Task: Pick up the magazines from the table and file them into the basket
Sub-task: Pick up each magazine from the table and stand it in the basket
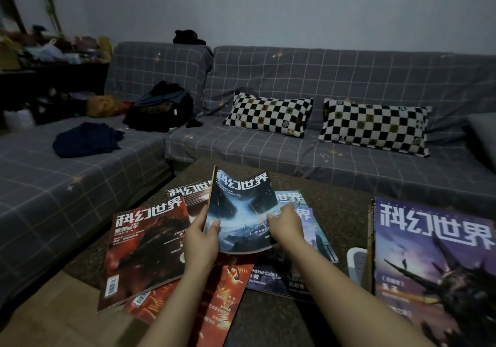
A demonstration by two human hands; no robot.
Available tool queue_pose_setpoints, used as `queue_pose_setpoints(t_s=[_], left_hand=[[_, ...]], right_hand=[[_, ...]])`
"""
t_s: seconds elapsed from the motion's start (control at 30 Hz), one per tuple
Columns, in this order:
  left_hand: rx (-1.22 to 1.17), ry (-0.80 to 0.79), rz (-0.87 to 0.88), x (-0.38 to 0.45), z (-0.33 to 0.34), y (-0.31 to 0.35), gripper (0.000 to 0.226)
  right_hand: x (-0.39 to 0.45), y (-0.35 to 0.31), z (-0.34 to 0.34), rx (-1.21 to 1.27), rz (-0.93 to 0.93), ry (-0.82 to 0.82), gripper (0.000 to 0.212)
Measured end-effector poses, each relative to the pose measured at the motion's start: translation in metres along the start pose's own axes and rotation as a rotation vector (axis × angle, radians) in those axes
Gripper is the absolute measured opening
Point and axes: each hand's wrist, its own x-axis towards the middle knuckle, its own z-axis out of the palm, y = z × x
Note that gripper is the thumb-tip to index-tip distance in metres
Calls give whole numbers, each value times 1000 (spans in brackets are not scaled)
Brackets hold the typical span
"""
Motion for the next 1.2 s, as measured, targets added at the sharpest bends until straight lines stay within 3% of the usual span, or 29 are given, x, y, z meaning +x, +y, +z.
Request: queue_pose_setpoints(t_s=[0.2,0.33,0.47,0.63,0.77,0.93,1.2], left_hand=[[-186,-63,153,-41,-1,59,53],[-313,-236,147,-73,14,99,56],[-331,-392,158,-98,44,129,62],[-284,-514,221,-131,92,141,42],[-281,-552,208,-155,127,130,40],[-99,-618,159,-174,157,108,44],[439,-554,292,-179,169,85,48]], right_hand=[[-52,10,-76,353,-227,180,23],[-83,34,-136,444,-370,329,16],[-106,69,-187,501,-376,411,19],[-125,124,-232,524,-379,459,20],[-132,160,-253,506,-384,456,30],[-134,198,-260,364,-258,459,31],[-127,234,-247,14,-45,432,44]])
